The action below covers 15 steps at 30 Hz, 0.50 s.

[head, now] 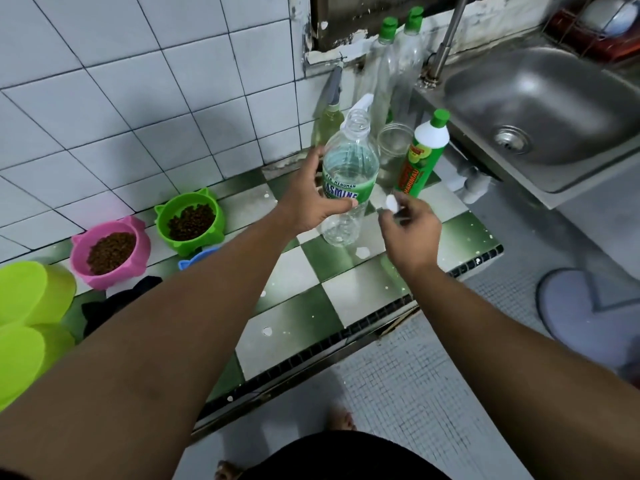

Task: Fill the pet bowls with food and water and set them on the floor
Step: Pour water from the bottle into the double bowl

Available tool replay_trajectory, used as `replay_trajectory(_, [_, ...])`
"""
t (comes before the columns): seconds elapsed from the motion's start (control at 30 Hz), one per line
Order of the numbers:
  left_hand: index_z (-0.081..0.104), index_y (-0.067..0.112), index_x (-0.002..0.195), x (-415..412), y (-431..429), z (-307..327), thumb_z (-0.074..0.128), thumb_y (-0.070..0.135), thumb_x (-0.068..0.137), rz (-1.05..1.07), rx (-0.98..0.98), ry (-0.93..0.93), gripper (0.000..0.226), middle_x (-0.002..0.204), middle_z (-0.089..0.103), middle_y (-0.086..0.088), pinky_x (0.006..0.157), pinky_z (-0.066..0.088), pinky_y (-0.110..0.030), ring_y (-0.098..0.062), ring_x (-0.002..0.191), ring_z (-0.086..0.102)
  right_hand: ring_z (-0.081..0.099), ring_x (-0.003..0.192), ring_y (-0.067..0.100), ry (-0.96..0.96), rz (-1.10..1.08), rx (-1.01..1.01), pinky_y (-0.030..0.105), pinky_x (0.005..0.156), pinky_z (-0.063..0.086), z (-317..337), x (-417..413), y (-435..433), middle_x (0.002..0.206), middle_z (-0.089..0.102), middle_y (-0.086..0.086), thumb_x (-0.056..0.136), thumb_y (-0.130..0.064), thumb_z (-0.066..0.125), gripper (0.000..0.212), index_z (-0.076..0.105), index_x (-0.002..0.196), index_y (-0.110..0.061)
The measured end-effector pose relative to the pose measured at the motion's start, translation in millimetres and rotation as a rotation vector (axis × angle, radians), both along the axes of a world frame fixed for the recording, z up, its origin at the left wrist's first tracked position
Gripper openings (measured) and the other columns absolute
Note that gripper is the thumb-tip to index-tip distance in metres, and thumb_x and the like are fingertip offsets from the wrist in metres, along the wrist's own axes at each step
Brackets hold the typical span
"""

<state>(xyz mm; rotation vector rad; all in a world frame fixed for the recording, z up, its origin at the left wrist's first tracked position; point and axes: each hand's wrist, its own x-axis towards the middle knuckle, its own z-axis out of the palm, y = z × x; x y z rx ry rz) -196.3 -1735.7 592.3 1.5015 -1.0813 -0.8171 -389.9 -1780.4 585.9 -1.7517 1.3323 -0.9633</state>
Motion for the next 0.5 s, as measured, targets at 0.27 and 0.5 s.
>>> replay_trajectory(0.27, [0.043,0.029,0.142,-2.7,0.7,-0.4,0.097,0.030,0.054,0.008,-0.006,0.032,0.103,0.130,0.065,0.004,0.105,0.053,-0.046,-0.018,0.122,0.063,0.064,0.104,0.008,-0.320,0.143,-0.331,0.028,0.095,0.055,109.1,33.6,-5.2,0.117,0.066,0.005,0.088,-0.011,0.067,0.039,0.067,0.127,-0.012])
replay_trajectory(0.5, [0.044,0.039,0.137,-1.6,1.3,-2.0,0.097,0.027,0.058,0.000,0.018,0.031,0.096,0.124,0.069,0.010,0.106,0.053,-0.049,-0.015,0.119,0.066,0.060,0.107,0.002,-0.136,0.273,-0.368,0.015,0.095,0.049,108.9,45.8,-15.8,0.114,0.062,-0.008,0.088,-0.011,0.065,0.038,0.069,0.126,-0.008])
